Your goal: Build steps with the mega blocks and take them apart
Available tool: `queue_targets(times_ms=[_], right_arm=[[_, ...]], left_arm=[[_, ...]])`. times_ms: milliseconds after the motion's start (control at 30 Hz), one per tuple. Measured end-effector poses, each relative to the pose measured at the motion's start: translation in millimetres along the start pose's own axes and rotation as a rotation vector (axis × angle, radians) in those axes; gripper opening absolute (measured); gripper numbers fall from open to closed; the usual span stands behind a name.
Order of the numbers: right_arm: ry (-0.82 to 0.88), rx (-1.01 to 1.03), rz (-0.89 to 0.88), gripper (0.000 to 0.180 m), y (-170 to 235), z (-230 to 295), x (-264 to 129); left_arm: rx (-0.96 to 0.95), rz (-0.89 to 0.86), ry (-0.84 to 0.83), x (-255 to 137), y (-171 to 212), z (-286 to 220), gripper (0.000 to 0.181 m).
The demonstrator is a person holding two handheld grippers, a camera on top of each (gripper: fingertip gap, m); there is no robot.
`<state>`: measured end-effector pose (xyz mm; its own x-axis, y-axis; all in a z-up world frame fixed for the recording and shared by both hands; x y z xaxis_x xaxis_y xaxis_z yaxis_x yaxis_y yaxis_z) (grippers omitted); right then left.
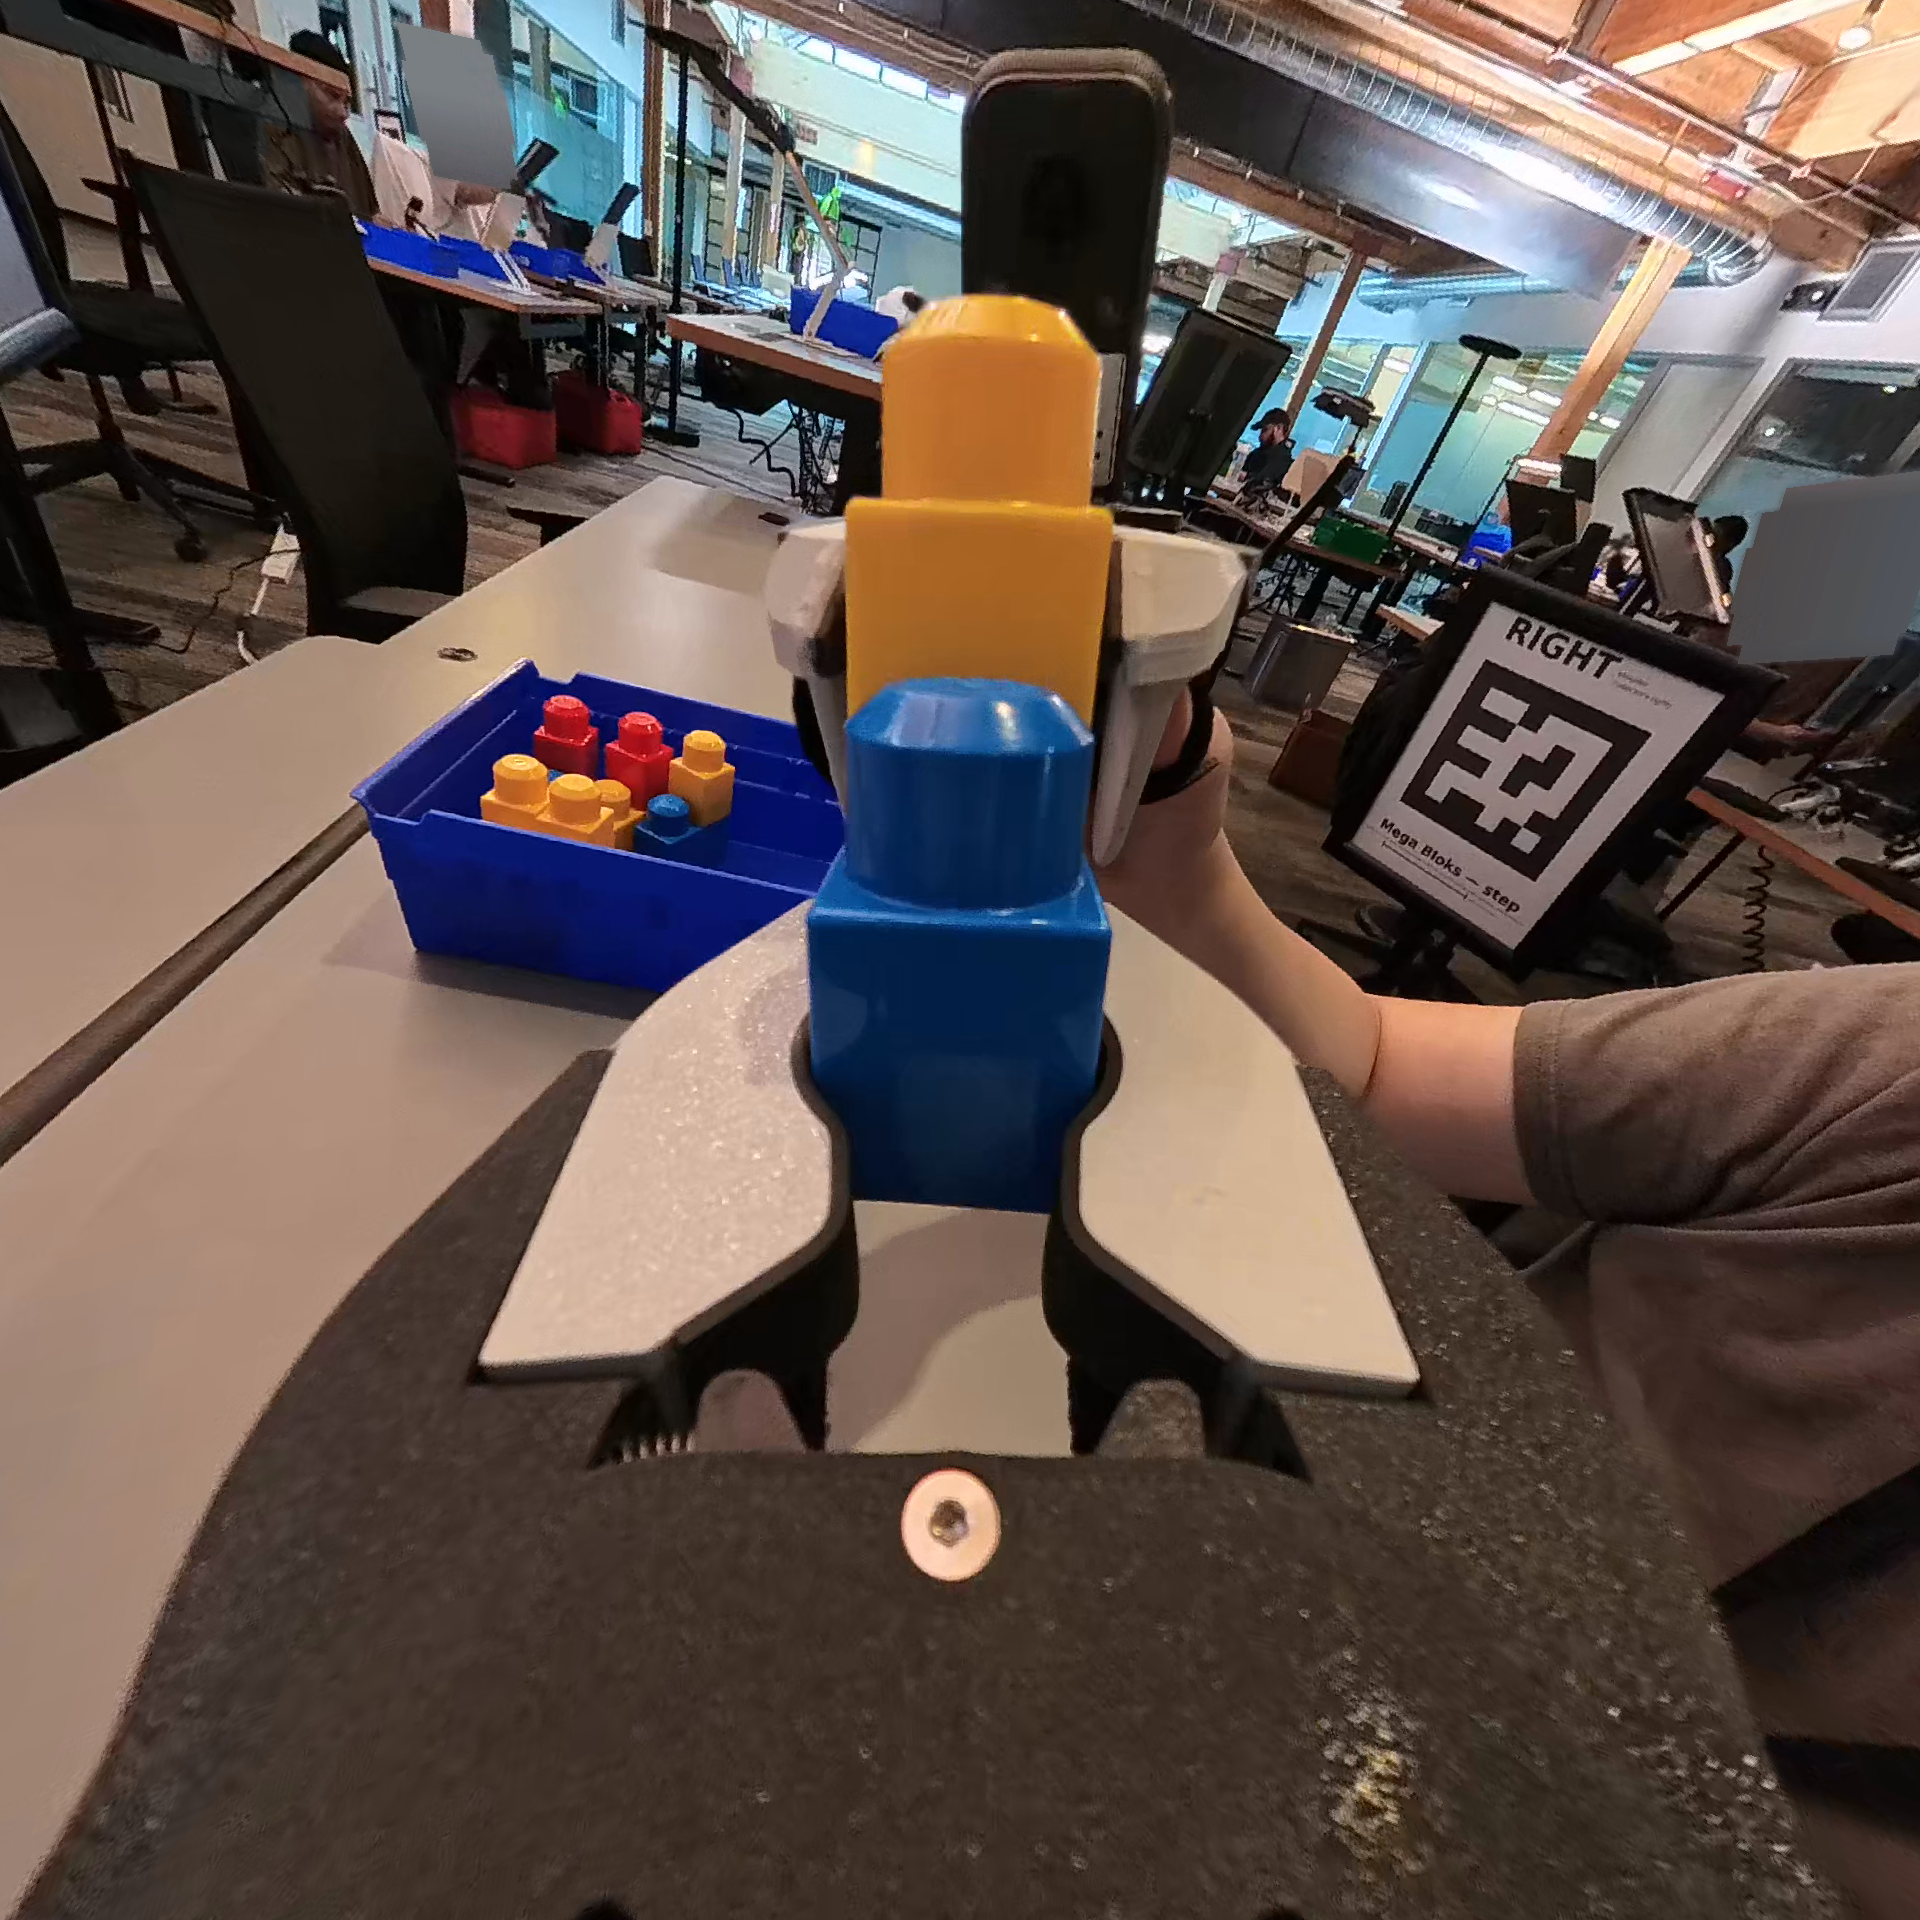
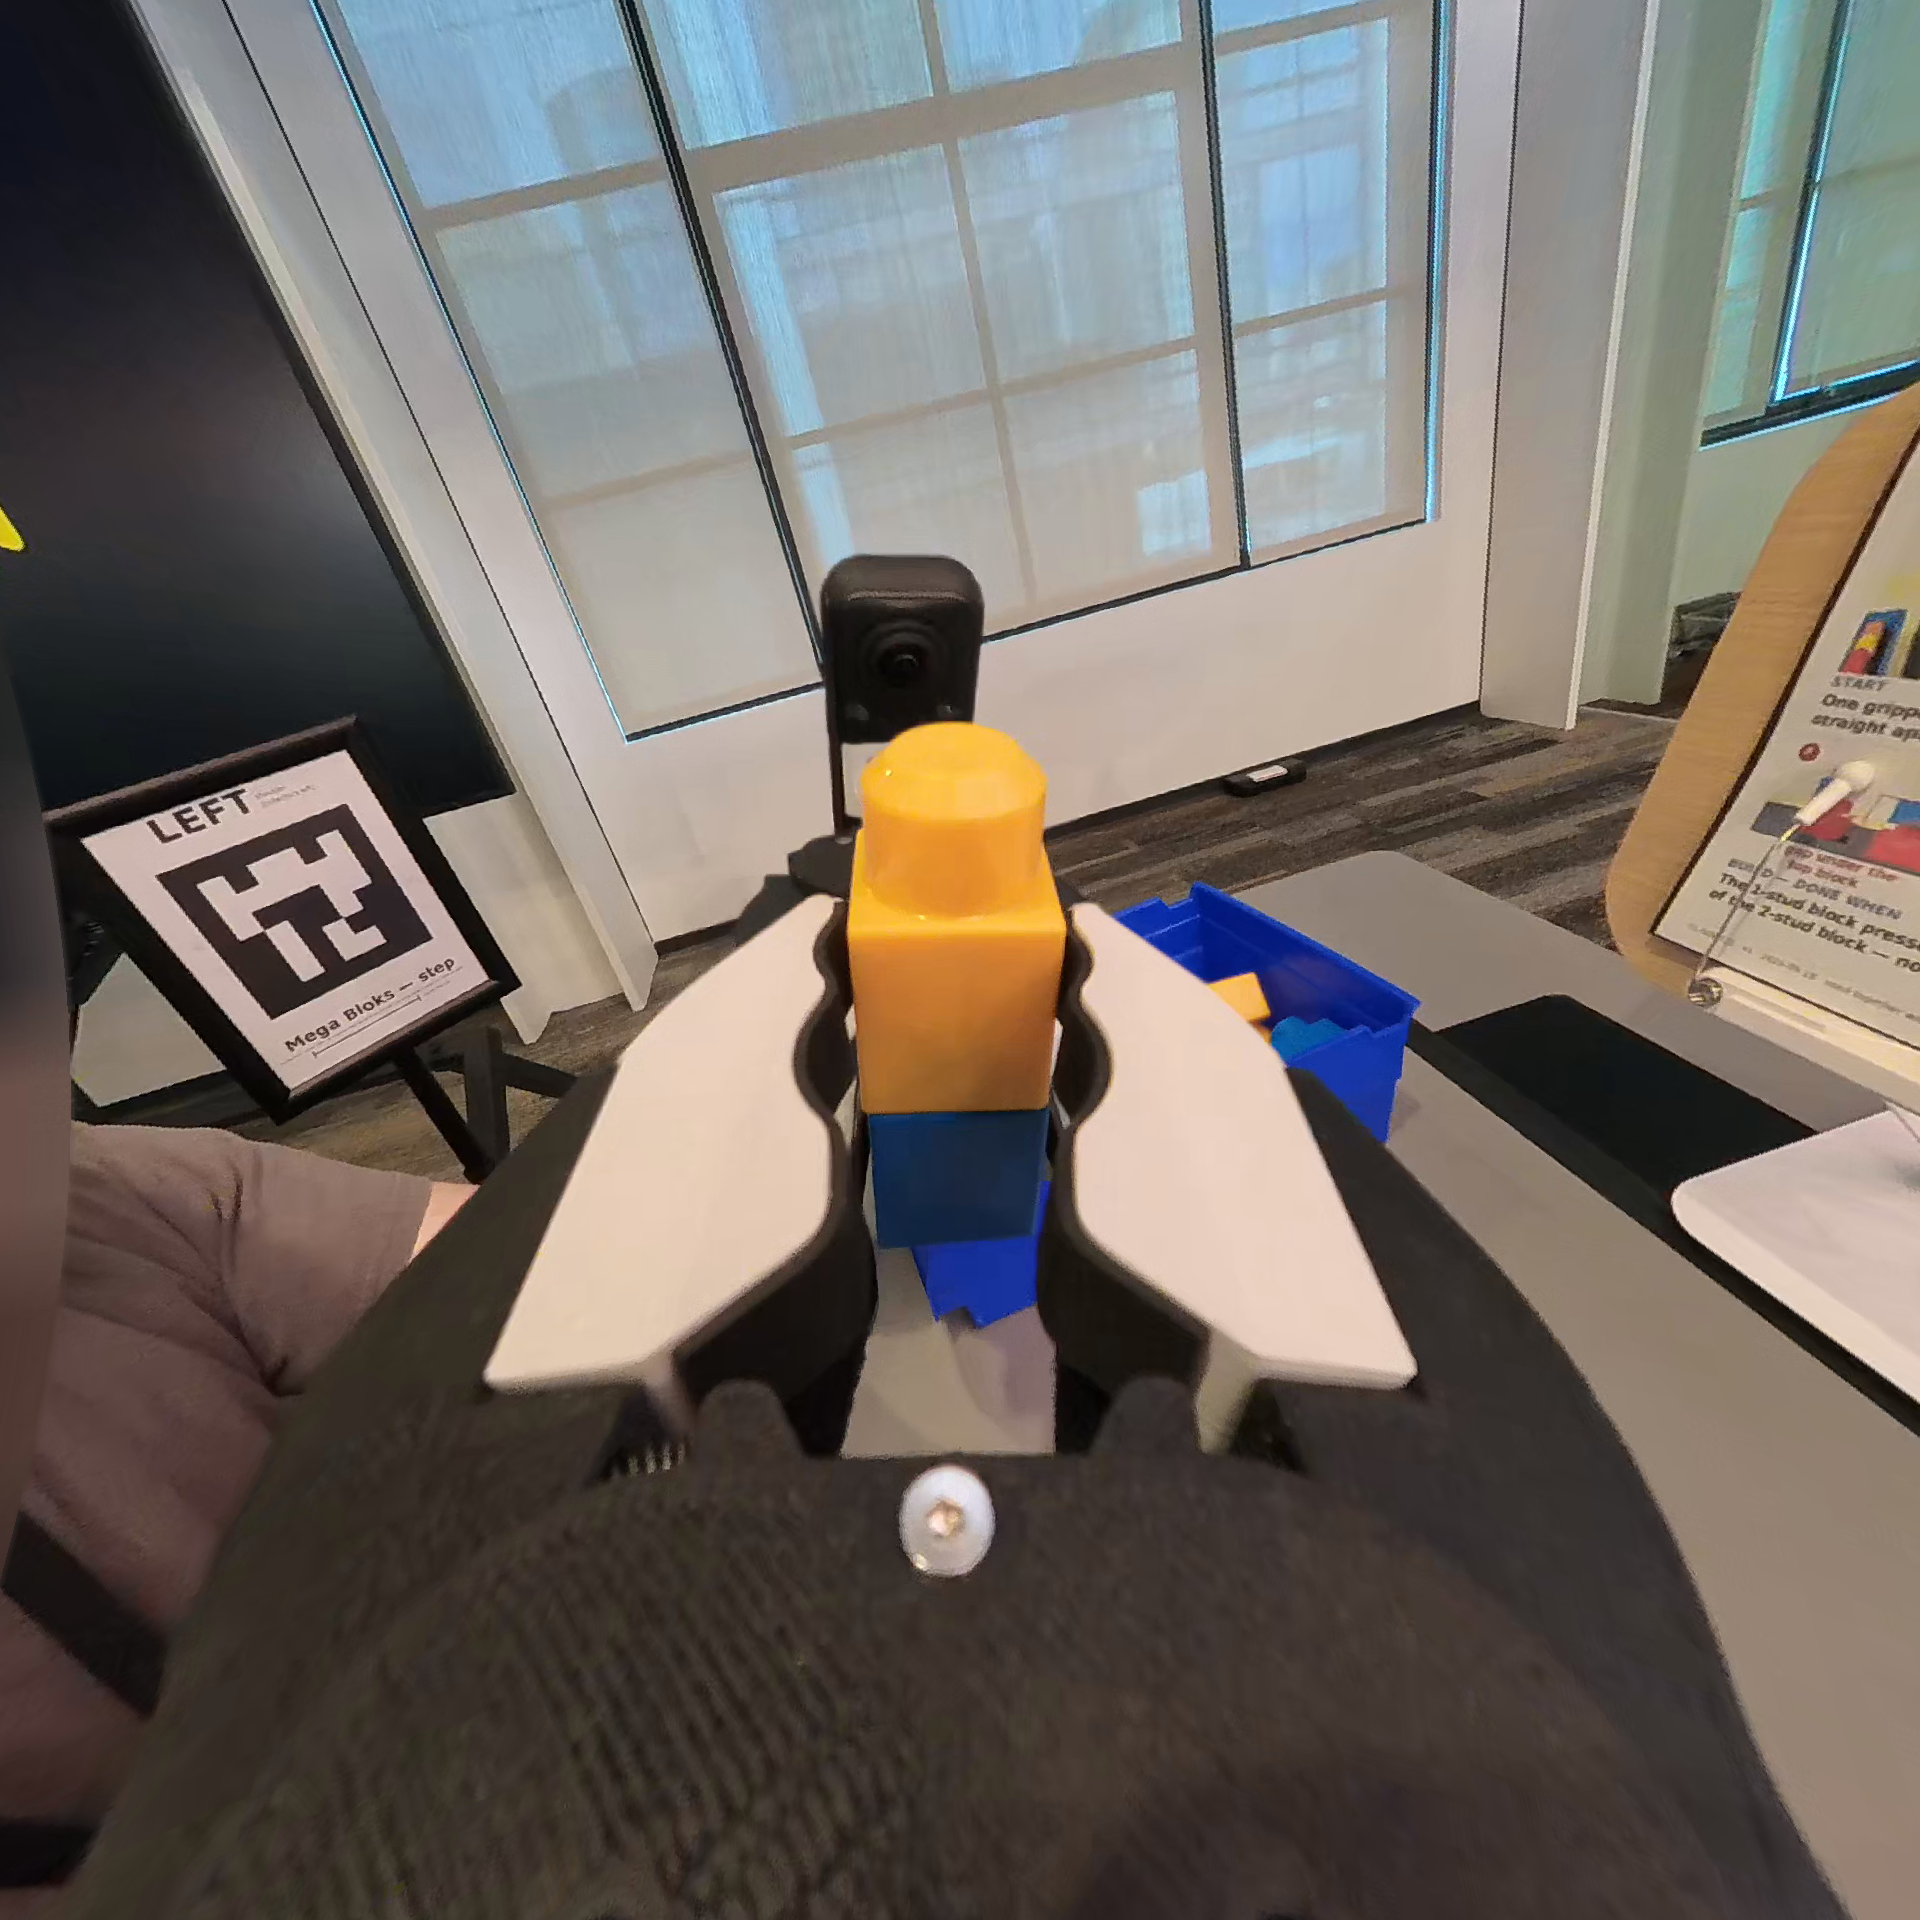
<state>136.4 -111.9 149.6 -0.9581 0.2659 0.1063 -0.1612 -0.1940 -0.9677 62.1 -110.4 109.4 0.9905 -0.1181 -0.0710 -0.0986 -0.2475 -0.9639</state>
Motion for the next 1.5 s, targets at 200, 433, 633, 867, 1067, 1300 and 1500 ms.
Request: queue_targets(times_ms=[200, 433, 633, 867, 1067, 1300, 1500], right_arm=[[0.013, -0.030, 0.024, 0.038, 0.5, 3.7, 2.0], [0.029, -0.043, 0.031, 0.038, 2.1, 4.1, 0.4], [0.033, -0.055, 0.076, 0.037, 5.0, 2.8, -6.2], [0.073, -0.197, 0.300, 0.054, 12.1, 3.8, -23.0], [0.038, -0.230, 0.462, 0.057, 15.5, 0.2, -33.1], [-0.038, -0.131, 0.431, 0.050, 24.3, -9.3, -38.9], [-0.090, -0.028, 0.298, 0.038, 21.0, -21.6, -46.2]], left_arm=[[0.004, 0.011, 0.020, -2.7, 0.5, -2.0, 0.041], [-0.015, 0.011, 0.045, -0.5, 2.6, -1.3, 0.041], [0.036, 0.048, 0.009, 4.5, 4.9, -1.2, 0.041], [0.060, 0.120, -0.003, 12.6, 16.8, 4.4, 0.041], [0.045, 0.160, 0.023, 25.2, 28.6, 8.8, 0.041], [-0.011, 0.134, 0.043, 35.8, 31.9, 9.6, 0.041], [-0.054, 0.107, 0.019, 38.4, 31.4, 12.8, 0.041]])
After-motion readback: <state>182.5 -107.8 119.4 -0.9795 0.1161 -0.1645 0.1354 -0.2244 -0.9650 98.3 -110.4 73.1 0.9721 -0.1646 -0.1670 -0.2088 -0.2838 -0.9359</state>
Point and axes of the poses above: each gripper's, where its closed fingertips meet, x out along the fingers, y out of its underside, z = x × y across the jaws, the point moved 5 cm from there along -x, back along the fingers
